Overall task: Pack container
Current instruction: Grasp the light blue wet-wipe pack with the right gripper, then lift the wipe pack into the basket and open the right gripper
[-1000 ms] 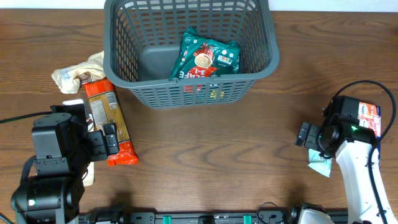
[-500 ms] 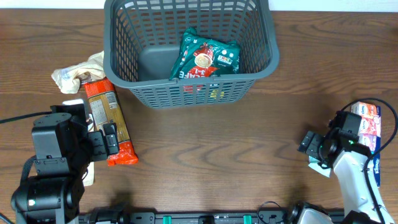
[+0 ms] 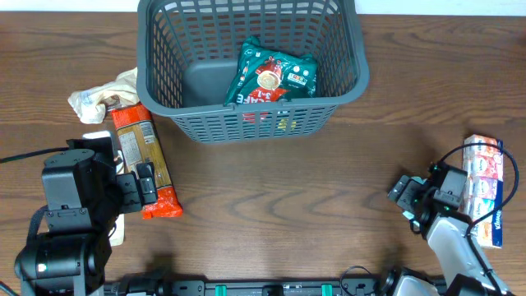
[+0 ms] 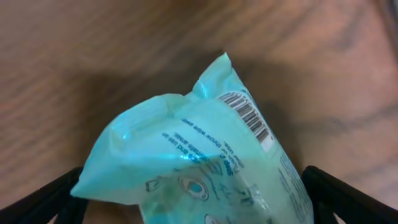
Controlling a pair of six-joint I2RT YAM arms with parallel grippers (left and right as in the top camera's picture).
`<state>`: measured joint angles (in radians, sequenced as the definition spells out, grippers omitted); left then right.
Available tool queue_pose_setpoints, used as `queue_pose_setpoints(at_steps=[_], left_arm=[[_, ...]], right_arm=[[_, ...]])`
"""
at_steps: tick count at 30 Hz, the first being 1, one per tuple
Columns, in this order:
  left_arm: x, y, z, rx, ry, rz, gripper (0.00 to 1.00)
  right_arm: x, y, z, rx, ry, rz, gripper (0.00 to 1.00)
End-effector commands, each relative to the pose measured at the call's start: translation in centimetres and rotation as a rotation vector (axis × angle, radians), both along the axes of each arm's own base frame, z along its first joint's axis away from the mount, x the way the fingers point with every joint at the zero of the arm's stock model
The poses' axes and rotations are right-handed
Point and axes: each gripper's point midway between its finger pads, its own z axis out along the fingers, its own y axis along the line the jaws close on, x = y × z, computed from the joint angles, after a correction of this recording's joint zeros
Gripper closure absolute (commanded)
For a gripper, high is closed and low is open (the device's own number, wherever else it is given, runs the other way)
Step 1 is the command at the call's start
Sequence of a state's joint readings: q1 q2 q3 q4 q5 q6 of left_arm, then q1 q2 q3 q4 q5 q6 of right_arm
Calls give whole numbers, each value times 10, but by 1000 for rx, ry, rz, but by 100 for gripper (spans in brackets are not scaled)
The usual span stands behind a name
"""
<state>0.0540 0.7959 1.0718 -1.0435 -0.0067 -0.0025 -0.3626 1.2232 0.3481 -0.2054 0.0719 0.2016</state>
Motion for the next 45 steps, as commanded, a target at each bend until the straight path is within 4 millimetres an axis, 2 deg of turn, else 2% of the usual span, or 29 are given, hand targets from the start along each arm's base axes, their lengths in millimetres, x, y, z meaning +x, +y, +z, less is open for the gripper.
queue_pose_setpoints(at_steps=[1, 3, 5, 7, 9, 10, 13, 15, 18, 20, 23, 26, 27, 29, 31, 32, 34, 36, 38, 40, 42, 45], left_arm=[[0, 0, 0, 3, 1, -1, 1], [0, 0, 0, 3, 1, -1, 1], [0, 0, 0, 5, 1, -3, 1], [0, 0, 0, 5, 1, -3, 1], [0, 0, 0, 5, 1, -3, 1], [0, 0, 0, 5, 1, -3, 1], [0, 0, 0, 5, 1, -3, 1], [0, 0, 0, 5, 1, -4, 1], [0, 0, 0, 5, 1, -3, 1], [0, 0, 0, 5, 1, -3, 2], [0, 0, 0, 5, 1, -3, 1], [0, 0, 0, 5, 1, -3, 1], [0, 0, 0, 5, 1, -3, 1], [0, 0, 0, 5, 1, -3, 1], [0, 0, 0, 5, 1, -3, 1], [0, 0, 0, 5, 1, -3, 1], [0, 0, 0, 5, 1, -3, 1], [0, 0, 0, 5, 1, -3, 1], [0, 0, 0, 5, 1, -3, 1], [0, 0, 0, 5, 1, -3, 2], [0, 0, 0, 5, 1, -3, 1], [0, 0, 0, 5, 1, -3, 1]], right_arm=[[-19, 17, -22, 77, 44, 17, 19], [-20, 17, -22, 78, 46, 17, 42], [-19, 17, -22, 77, 42, 17, 51], [-16, 19, -21, 88, 29, 25, 68], [-9, 22, -18, 109, 0, 40, 96], [-4, 24, -15, 122, -18, 50, 99], [14, 27, 2, 151, -80, 68, 99], [33, 27, 24, 163, -136, 88, 99], [67, 26, 75, 158, -239, 135, 99], [90, 23, 120, 131, -308, 159, 99], [120, 24, 200, 65, -418, 230, 99], [142, 37, 288, -44, -542, 365, 98], [146, 44, 311, -70, -567, 406, 99], [152, 63, 352, -121, -602, 511, 99], [156, 97, 386, -158, -635, 694, 99], [156, 119, 402, -171, -660, 818, 99], [152, 168, 426, -204, -715, 1091, 99], [152, 202, 440, -251, -738, 1244, 99], [154, 230, 446, -270, -742, 1352, 99], [158, 258, 443, -278, -735, 1452, 99], [164, 285, 433, -272, -716, 1540, 99], [181, 320, 405, -259, -658, 1612, 99]])
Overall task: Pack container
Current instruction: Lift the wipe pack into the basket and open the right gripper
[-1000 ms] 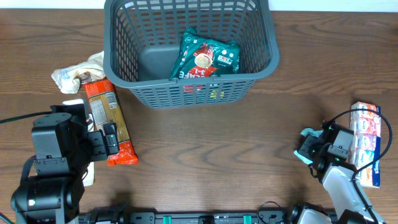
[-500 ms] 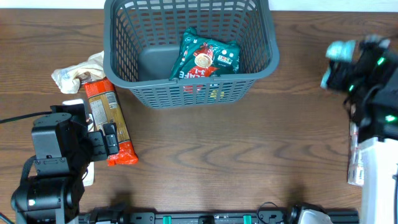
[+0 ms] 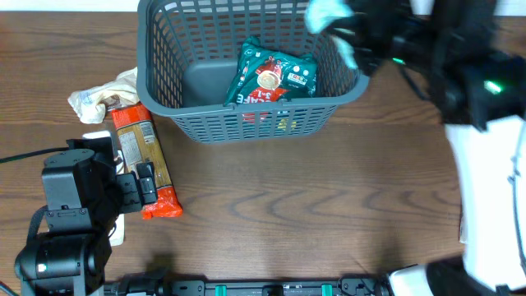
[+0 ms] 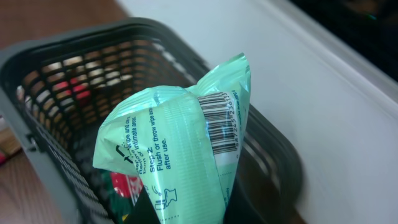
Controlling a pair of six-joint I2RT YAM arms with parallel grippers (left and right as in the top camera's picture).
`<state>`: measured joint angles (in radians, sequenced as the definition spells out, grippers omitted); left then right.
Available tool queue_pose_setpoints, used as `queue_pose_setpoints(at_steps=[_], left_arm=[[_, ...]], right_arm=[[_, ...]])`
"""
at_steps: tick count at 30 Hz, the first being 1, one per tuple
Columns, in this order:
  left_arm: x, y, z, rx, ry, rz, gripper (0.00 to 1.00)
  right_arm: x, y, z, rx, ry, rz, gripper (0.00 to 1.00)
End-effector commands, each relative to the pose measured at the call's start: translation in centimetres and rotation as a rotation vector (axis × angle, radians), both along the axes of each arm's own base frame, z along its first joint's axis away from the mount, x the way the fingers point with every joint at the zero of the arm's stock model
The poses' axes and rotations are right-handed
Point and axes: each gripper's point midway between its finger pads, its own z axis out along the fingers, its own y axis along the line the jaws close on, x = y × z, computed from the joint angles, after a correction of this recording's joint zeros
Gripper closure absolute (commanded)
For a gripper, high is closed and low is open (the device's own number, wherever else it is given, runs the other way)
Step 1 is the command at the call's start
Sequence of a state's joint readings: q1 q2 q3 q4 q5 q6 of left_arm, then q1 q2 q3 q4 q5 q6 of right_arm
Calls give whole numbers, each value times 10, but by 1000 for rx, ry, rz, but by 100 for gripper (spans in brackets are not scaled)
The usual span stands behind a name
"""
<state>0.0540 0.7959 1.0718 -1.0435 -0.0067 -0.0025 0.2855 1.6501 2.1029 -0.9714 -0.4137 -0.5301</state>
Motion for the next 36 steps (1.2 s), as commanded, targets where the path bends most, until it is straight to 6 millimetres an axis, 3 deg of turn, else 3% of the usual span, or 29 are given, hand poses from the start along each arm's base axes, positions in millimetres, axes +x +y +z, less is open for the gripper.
queue_pose_setpoints(at_steps=[1, 7, 13, 18, 19, 20, 22, 25, 28, 32, 36], left_arm=[[0, 0, 0, 5, 1, -3, 2], [0, 0, 0, 5, 1, -3, 1], [0, 0, 0, 5, 1, -3, 1], [0, 0, 0, 5, 1, -3, 1], [0, 0, 0, 5, 1, -3, 1], [0, 0, 0, 5, 1, -3, 1], [0, 0, 0, 5, 1, -3, 1], [0, 0, 0, 5, 1, -3, 1], [0, 0, 0, 5, 1, -3, 1], [0, 0, 0, 5, 1, -3, 1], [0, 0, 0, 5, 1, -3, 1]], right_arm=[[15, 41, -33, -100, 1, 119, 99], [40, 86, -125, -179, 170, 203, 99], [55, 93, -201, -234, 330, 211, 99], [57, 93, -235, -260, 406, 212, 96], [57, 93, -237, -261, 411, 212, 73], [57, 93, -237, -261, 412, 212, 59], [57, 93, -235, -259, 410, 210, 42], [55, 92, -227, -244, 409, 196, 2], [53, 92, -211, -221, 390, 188, 1], [47, 87, -174, -174, 332, 180, 1], [50, 67, -110, -114, 209, 96, 1]])
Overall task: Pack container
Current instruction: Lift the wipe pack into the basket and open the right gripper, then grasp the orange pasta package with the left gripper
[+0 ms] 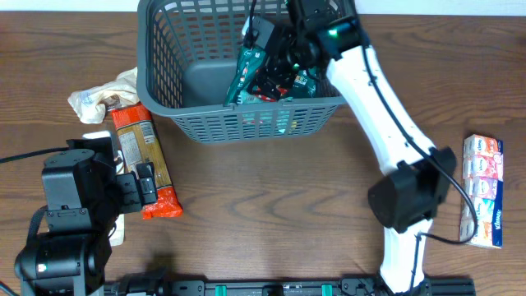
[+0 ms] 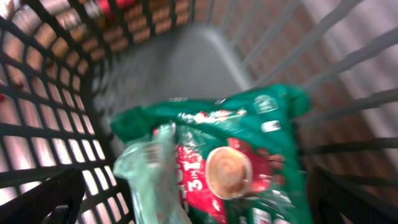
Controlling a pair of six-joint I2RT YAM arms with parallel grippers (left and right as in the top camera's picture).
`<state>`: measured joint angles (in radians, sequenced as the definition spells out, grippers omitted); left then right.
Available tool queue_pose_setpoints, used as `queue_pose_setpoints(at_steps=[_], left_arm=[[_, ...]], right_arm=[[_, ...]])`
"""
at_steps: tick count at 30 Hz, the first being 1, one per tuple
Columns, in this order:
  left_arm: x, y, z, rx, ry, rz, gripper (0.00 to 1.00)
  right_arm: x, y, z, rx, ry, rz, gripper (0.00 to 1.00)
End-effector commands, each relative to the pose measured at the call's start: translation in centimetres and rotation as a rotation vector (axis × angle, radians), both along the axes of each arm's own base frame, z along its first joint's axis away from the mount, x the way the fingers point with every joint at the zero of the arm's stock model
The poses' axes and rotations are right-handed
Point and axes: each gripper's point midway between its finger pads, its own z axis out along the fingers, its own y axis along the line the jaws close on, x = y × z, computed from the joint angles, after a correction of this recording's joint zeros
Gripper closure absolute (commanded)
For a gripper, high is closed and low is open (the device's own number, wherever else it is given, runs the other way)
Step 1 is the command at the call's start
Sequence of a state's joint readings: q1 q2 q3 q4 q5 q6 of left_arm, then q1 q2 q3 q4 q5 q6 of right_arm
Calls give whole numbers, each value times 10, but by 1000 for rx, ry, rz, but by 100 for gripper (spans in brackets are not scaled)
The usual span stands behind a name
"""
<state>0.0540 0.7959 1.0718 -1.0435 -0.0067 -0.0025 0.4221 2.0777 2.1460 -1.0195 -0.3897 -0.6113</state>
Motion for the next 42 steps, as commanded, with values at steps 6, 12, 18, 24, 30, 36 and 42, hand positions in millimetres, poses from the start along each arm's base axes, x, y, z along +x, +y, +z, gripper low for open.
queue_pose_setpoints(at_steps=[6, 12, 18, 24, 30, 36, 42], left_arm=[[0, 0, 0, 5, 1, -3, 1], [2, 1, -2, -21, 12, 32, 1], [8, 2, -28, -62, 138, 89, 1], [24, 2, -51, -99, 242, 147, 1], [42, 3, -85, -111, 361, 177, 1], [71, 5, -111, -109, 388, 178, 1], [95, 16, -134, -42, 379, 178, 1]], right_arm=[[5, -105, 204, 263, -312, -460, 1], [-24, -234, 243, 389, -262, -933, 1], [-74, -324, 191, 299, -15, -1269, 1], [-92, -359, 140, 211, 157, -1383, 1], [-83, -361, 90, 153, 264, -1376, 1], [-70, -357, 50, 165, 331, -1349, 1], [-62, -361, 18, 153, 349, -1352, 1]])
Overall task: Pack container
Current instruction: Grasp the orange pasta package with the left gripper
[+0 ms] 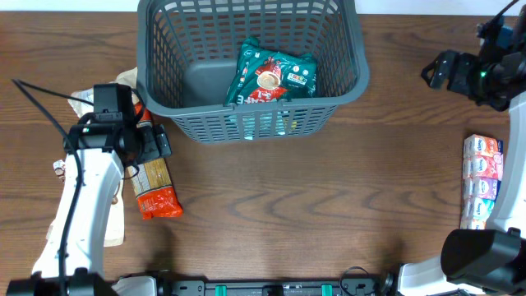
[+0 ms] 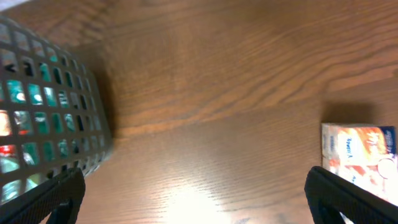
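The grey mesh basket [image 1: 168,78] stands at the table's back middle, with a green and red coffee packet [image 1: 271,76] lying inside. Teal patches show through its wall [image 2: 37,118]; the teal wipes pack itself cannot be made out. My right gripper [image 1: 433,71] hangs to the right of the basket, over bare wood, open and empty [image 2: 199,202]. My left gripper [image 1: 154,141] sits over the orange pasta package [image 1: 154,196] left of the basket; its jaws are not readable from above.
A pack of tissue packets [image 1: 482,187] lies near the right edge and shows again in the right wrist view [image 2: 359,147]. A crumpled beige bag [image 1: 125,79] lies behind the left arm, against the basket's left side.
My right gripper was inside the basket with the teal pack over the coffee packet; now it is outside to the right, open and empty. The left arm has moved from the front left onto the pasta package.
My right gripper held the teal wipes pack low near the tissues at the right. Then it held the pack at the basket's back right rim, then down inside the basket. Now it is out without the pack. The left arm stayed parked until now.
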Controlling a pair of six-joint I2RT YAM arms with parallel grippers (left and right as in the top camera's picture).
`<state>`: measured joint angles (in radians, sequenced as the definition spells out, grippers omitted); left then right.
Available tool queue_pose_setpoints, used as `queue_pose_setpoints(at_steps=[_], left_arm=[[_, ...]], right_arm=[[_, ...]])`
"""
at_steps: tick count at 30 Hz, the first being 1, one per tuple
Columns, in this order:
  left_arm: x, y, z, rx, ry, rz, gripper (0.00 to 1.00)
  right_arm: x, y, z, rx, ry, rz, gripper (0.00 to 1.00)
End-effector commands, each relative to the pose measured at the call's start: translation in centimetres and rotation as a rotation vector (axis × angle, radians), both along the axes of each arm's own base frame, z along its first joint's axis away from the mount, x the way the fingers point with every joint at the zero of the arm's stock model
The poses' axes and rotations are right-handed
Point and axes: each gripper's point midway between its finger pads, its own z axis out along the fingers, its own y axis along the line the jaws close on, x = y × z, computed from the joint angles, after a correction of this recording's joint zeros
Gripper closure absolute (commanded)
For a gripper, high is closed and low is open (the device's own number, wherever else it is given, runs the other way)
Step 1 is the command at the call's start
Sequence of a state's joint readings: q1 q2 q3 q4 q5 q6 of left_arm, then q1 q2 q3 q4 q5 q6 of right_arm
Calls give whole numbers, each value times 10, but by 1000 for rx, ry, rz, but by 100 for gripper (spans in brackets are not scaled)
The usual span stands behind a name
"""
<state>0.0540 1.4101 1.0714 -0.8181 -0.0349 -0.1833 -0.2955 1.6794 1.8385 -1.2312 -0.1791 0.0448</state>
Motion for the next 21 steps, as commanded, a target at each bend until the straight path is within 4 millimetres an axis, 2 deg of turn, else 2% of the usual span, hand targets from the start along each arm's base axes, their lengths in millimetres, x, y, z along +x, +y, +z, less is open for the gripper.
queue_pose_setpoints(at_steps=[1, 10, 21], left_arm=[[5, 7, -15, 42, 13, -2, 1], [-5, 6, -61, 34, 60, 11, 1], [-35, 4, -101, 28, 121, 10, 1]], right_arm=[[2, -1, -16, 11, 14, 1, 1], [9, -3, -42, 11, 16, 1, 1], [14, -5, -39, -3, -9, 6, 1]])
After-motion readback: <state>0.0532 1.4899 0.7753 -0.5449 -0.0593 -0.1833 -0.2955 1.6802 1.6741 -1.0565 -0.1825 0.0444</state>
